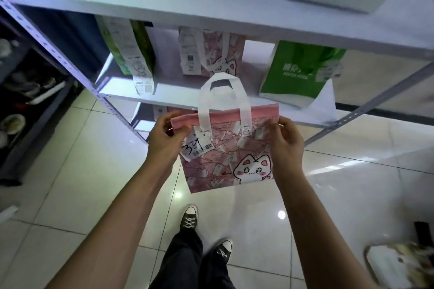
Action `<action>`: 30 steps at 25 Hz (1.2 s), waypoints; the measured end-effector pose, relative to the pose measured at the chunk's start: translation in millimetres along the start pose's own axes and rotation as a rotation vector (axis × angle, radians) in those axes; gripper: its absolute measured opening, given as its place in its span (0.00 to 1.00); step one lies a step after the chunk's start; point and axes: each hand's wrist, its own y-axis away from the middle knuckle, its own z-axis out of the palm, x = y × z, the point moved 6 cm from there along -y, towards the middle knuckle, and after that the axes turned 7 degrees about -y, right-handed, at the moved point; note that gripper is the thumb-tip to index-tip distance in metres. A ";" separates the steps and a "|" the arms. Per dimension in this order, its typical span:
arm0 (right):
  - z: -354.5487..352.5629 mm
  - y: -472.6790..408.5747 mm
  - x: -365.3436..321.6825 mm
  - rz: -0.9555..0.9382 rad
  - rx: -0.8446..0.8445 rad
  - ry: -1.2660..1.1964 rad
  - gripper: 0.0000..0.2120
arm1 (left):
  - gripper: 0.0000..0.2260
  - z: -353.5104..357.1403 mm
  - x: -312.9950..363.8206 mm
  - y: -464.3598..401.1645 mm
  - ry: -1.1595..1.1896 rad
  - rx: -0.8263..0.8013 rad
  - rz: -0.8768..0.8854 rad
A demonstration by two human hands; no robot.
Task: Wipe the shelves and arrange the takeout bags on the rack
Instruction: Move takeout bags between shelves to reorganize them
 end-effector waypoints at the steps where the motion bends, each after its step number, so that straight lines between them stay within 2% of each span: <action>1: 1.8 2.8 -19.3 -0.016 0.000 -0.021 0.07 | 0.19 -4.4 16.0 5.5 0.026 0.009 0.006; 6: 9.4 9.0 -99.2 -0.103 0.003 -0.081 0.05 | 0.20 -20.1 77.1 15.3 0.103 0.010 0.038; 8: 12.3 7.8 -122.1 -0.086 0.021 -0.123 0.05 | 0.14 -22.3 97.5 11.8 0.113 0.015 0.035; 11: 17.4 -0.3 -155.8 -0.088 0.066 -0.161 0.04 | 0.03 -16.7 133.8 4.8 0.070 -0.093 0.079; 14: 21.1 -9.3 -185.7 -0.123 0.093 -0.165 0.05 | 0.03 -9.8 169.7 -3.2 0.074 -0.185 0.151; 18: 18.5 -32.8 -214.8 -0.153 0.106 -0.136 0.06 | 0.03 2.8 206.5 -11.8 0.134 -0.231 0.217; 22: -17.4 -87.8 -251.2 -0.291 0.304 -0.123 0.06 | 0.04 14.3 226.3 -19.2 0.204 -0.217 0.216; 25: -48.4 -140.6 -265.7 -0.309 0.436 -0.048 0.14 | 0.05 15.1 230.2 -25.6 0.217 -0.138 0.179; 28: -57.4 -192.8 -266.9 -0.314 0.404 0.084 0.22 | 0.04 15.0 233.2 -27.7 0.220 -0.114 0.165; 30: -53.6 -218.7 -265.1 -0.294 0.323 0.036 0.21 | 0.03 13.8 234.9 -27.6 0.260 -0.124 0.157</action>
